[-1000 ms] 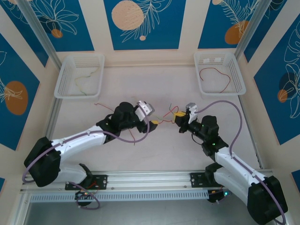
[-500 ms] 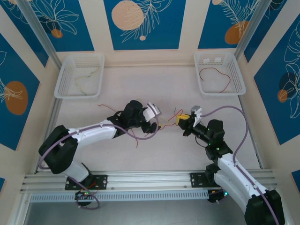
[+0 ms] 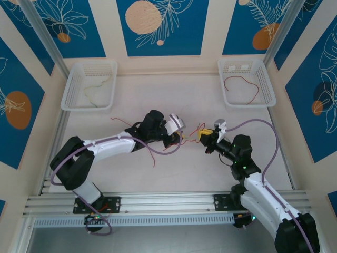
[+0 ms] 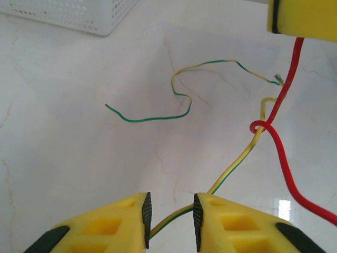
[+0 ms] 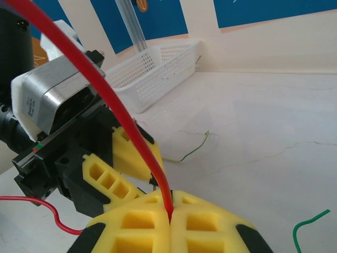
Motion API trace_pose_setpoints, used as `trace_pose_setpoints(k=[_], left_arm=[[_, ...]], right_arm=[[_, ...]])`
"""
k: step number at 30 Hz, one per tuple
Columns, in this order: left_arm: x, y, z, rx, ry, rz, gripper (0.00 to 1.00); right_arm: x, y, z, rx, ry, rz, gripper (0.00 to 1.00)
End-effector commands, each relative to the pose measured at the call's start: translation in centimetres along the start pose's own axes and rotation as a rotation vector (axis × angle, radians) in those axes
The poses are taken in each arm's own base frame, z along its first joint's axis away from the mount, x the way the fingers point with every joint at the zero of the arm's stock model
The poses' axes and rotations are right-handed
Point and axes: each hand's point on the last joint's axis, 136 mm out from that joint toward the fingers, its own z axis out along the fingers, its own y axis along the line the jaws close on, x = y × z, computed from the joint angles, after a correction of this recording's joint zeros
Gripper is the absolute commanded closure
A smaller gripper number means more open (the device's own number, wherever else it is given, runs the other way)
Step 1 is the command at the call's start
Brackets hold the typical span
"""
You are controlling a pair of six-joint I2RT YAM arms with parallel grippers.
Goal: Untangle the cables
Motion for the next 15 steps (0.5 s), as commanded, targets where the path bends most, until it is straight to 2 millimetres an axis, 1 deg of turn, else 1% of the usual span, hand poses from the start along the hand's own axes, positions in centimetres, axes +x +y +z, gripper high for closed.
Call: trace_pose_setpoints(k=[1, 2, 3, 5, 6, 10, 15], left_arm=[[-0.7, -0.5, 0.1, 0.041, -0.025, 0.015, 0.86], [-0.6, -0.5, 0.0, 0.044, -0.023, 0.015, 0.86], [-0.7, -0.6, 0.0, 0.045, -0.024, 0.015, 0.89], [-0.6, -0.8, -0.1, 0.047, -0.028, 0.014, 0.98], [-0.8, -0.7, -0.2, 0.041, -0.031, 0.016, 1.0], [-1.0, -0.7, -0.6, 0.031, -0.037, 0.023, 1.0], [-1.8, -1.0, -1.4, 0.036, -0.061, 0.032, 1.0]], right_arm=[[-0.9, -0.6, -0.2, 0.034, -0.045, 0.017, 1.0], [-1.0, -0.7, -0.2, 0.039, -0.051, 0.02, 1.0], [-1.1, -0.7, -0.2, 0.042, -0.054, 0.022, 1.0], [-1.2, -0.9, -0.3, 0.047, -0.059, 0.021, 1.0], [-1.1, -1.0, -0.2, 0.054, -0.056, 0.025, 1.0], [-0.9, -2.2, -0.3, 0.12, -0.05, 0.039, 1.0], [-0.5, -4.3, -0.7, 0.237, -0.04, 0.069, 1.0]])
